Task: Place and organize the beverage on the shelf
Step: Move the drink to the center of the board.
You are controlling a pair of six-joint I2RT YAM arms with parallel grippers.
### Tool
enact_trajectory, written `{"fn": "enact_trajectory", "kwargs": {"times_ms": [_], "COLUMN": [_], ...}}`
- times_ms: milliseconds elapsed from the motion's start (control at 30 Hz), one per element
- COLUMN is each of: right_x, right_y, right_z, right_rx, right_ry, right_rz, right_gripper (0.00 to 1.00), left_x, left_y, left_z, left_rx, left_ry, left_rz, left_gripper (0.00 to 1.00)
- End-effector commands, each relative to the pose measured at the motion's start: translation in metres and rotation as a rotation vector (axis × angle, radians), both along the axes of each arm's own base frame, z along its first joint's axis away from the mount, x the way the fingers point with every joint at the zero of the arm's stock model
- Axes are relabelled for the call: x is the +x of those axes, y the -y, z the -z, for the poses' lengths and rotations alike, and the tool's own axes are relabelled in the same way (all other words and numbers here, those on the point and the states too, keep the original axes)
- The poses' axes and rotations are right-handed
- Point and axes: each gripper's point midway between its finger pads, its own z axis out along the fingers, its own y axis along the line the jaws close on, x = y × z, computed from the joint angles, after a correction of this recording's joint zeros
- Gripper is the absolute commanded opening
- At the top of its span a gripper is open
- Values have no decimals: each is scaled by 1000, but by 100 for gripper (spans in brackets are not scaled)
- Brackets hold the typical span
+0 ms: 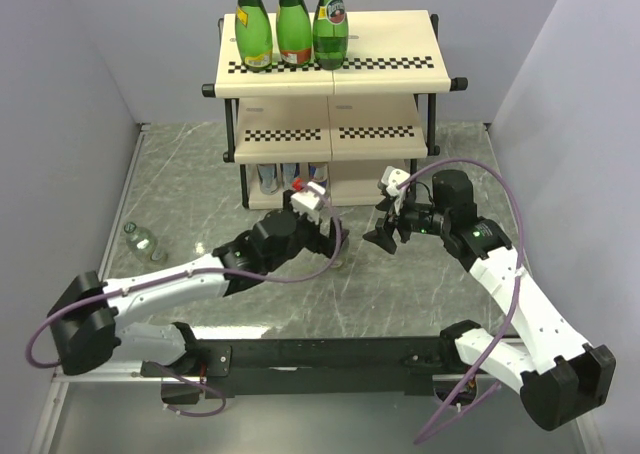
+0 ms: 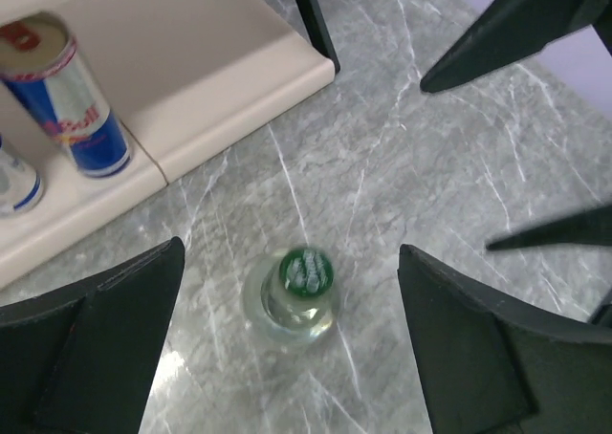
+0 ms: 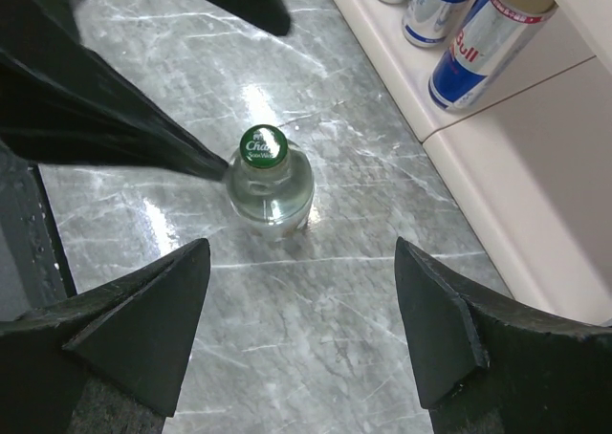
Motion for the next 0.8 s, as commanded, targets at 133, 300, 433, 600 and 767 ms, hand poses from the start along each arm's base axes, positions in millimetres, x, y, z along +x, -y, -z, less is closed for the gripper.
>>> {"fn": "enact_trajectory", "kwargs": {"times_ms": [133,300,433,600,767], "right_x": [7,9,11,12,14], "right_y": [4,6,8,8,9], "right_z": [-2,-1,0,3,6], "right_rx": [-6,-12,-14,-18,-21], "right_ry": [26,25,23,14,5], "right_rz": [14,21,28,28,33], "right_gripper": [84,84,84,84,84], "left_x": [-18,-27,-35,-39,-39], "left_y": [-18,-29,-37,-28,-16], "left_z": [9,14,33,43,61], "left_rx": [-131,-227,-254,-262,-222], "left_ry": [35,94,126,228,300], "left_rz": [4,19,38,87,117], "left_gripper": [100,100,99,100,99]}}
